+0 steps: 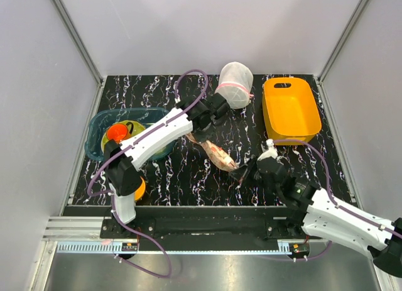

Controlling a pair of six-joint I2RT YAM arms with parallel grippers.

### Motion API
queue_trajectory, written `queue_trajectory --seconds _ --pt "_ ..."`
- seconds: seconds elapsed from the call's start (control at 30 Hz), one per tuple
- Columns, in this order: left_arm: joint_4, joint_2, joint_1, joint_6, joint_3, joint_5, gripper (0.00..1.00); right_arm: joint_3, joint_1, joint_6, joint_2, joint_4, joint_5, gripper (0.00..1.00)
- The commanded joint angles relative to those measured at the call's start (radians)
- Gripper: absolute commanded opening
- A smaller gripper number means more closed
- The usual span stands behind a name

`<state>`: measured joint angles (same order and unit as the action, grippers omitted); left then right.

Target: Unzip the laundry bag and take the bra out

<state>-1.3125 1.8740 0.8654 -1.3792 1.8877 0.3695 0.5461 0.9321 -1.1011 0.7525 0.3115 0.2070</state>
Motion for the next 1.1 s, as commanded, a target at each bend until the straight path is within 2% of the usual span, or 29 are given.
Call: queue_trajectory --seconds 0.0,0.17,0.33,0.43,0.47,0.5,0.53,0.6,0.63,0.8,0.93,1.07 --pt "0.042 -0.076 -0.046 0.048 0.002 0.023 0.0 -0.11 0.008 -0.008 -0.08 -0.017 -0.099 0.0" --pt "0.135 -0.062 -0.08 0.136 0.004 -0.009 0.0 -0.19 0.005 0.009 -0.15 -0.038 -0.176 0.0" --pt "0.234 -0.001 -0.08 0.296 0.048 -0.101 0.0 -0.05 0.007 0.098 -0.061 -0.02 -0.173 0.0" --pt "0.285 0.013 -0.086 0.4 0.045 -0.194 0.13 0.006 0.005 0.124 0.013 -0.047 -0.187 0.0" --pt "0.294 0.008 -0.086 0.413 0.03 -0.205 0.29 0.012 0.007 0.127 0.036 -0.058 -0.19 0.0" --pt "0.303 -0.019 -0.086 0.428 0.01 -0.216 0.39 0.02 0.007 0.129 0.044 -0.067 -0.195 0.0" --pt "0.333 -0.039 -0.088 0.452 -0.01 -0.233 0.59 0.023 0.007 0.13 0.051 -0.08 -0.195 0.0" --pt "0.367 -0.094 -0.094 0.474 -0.099 -0.259 0.94 0.023 0.007 0.13 0.062 -0.087 -0.193 0.0" --pt "0.405 -0.16 -0.098 0.491 -0.126 -0.288 0.99 0.022 0.005 0.132 0.065 -0.094 -0.195 0.0" --pt "0.469 -0.346 -0.098 0.474 -0.306 -0.434 0.99 0.017 0.007 0.126 0.062 -0.1 -0.204 0.0" --pt "0.571 -0.486 -0.082 0.372 -0.589 -0.553 0.99 0.018 0.007 0.121 0.061 -0.101 -0.204 0.0" --pt "0.685 -0.587 -0.042 0.258 -0.792 -0.639 0.99 0.025 0.007 0.121 0.077 -0.1 -0.204 0.0"
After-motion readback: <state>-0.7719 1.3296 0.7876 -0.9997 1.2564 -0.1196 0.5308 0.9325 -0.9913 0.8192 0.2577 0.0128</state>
